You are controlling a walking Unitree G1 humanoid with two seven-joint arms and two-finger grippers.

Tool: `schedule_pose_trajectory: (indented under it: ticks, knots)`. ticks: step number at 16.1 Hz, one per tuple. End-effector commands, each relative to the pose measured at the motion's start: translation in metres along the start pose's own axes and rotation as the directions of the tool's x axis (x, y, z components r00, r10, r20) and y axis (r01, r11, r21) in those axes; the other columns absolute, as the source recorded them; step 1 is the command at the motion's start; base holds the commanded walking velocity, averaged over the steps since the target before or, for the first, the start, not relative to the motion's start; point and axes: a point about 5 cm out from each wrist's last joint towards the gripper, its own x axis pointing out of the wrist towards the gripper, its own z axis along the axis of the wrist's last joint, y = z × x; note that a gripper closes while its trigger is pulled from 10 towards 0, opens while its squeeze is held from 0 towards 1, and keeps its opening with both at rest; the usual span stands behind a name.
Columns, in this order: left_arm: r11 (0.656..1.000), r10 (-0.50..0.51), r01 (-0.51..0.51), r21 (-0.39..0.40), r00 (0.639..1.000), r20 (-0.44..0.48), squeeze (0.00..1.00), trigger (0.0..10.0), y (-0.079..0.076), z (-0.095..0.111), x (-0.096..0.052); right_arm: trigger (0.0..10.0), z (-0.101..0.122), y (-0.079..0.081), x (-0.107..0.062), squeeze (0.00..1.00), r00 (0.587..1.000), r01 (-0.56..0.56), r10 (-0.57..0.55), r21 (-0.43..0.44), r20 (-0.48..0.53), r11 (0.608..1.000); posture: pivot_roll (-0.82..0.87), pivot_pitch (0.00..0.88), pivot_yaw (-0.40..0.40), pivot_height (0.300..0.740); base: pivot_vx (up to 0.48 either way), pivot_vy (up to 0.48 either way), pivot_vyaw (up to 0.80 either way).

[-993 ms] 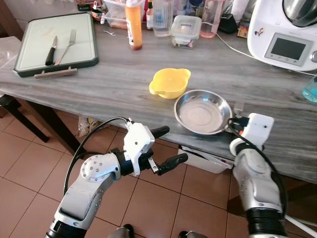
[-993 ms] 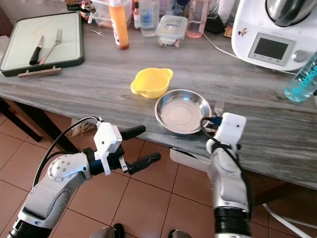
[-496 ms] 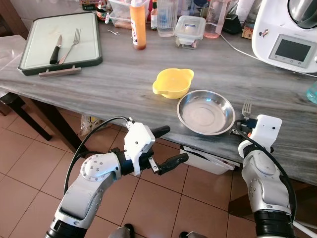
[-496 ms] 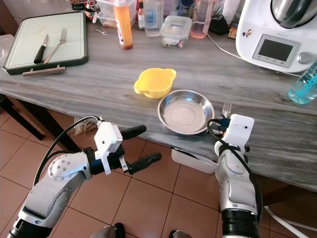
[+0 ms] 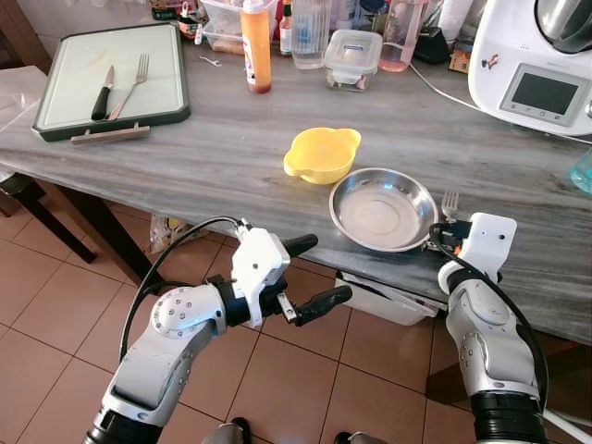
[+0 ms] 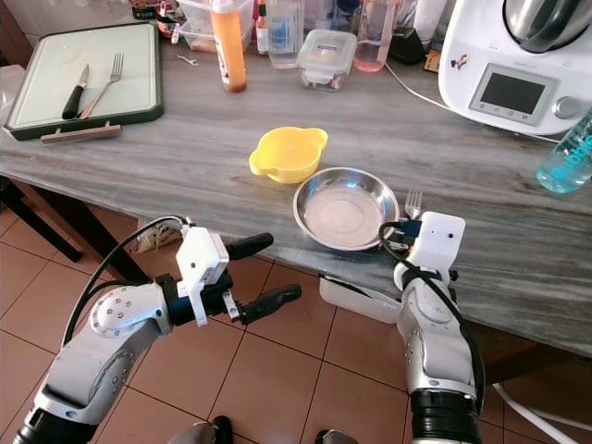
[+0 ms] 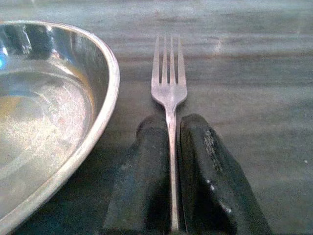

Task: Setting the table

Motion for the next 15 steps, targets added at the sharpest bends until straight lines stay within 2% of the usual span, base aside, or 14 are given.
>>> schedule_pose_trajectory:
  ticks: [1,6,10,12,15]
  knots:
    - [1.0,-0.018,0.018,0.002,1.0,-0.015,0.0,10.0,-0.002,-0.002,0.001,10.0,-0.025,-0.005,-0.006,1.0,0.993,0.017,-0.017,0.002,-0.118,1.0,0.1,0.208,0.004,0.74,0.0,0.0,0.0]
    - [1.0,-0.017,0.017,0.002,1.0,-0.016,0.0,10.0,-0.002,-0.002,0.002,10.0,-0.024,-0.007,-0.007,1.0,0.994,0.029,-0.031,-0.012,-0.106,0.999,0.1,0.205,0.005,0.74,0.0,0.0,0.0]
    - [1.0,-0.016,0.016,0.003,1.0,-0.017,0.0,10.0,-0.002,-0.003,0.003,10.0,-0.01,-0.006,-0.007,1.0,0.999,0.015,-0.018,-0.06,-0.043,0.998,0.1,0.197,0.005,0.74,0.0,0.0,0.0]
    - [1.0,-0.015,0.016,0.002,1.0,-0.017,0.0,10.0,-0.001,-0.003,0.005,10.0,0.004,-0.006,-0.01,1.0,1.0,0.01,-0.008,-0.073,0.024,0.997,0.1,0.191,0.003,0.74,0.0,0.0,0.0]
    - [1.0,-0.016,0.016,0.001,1.0,-0.013,0.0,10.0,-0.001,-0.003,0.007,10.0,0.011,-0.004,-0.014,1.0,0.997,-0.01,0.017,-0.095,0.075,0.995,0.09,0.183,0.004,0.74,0.0,0.0,0.0]
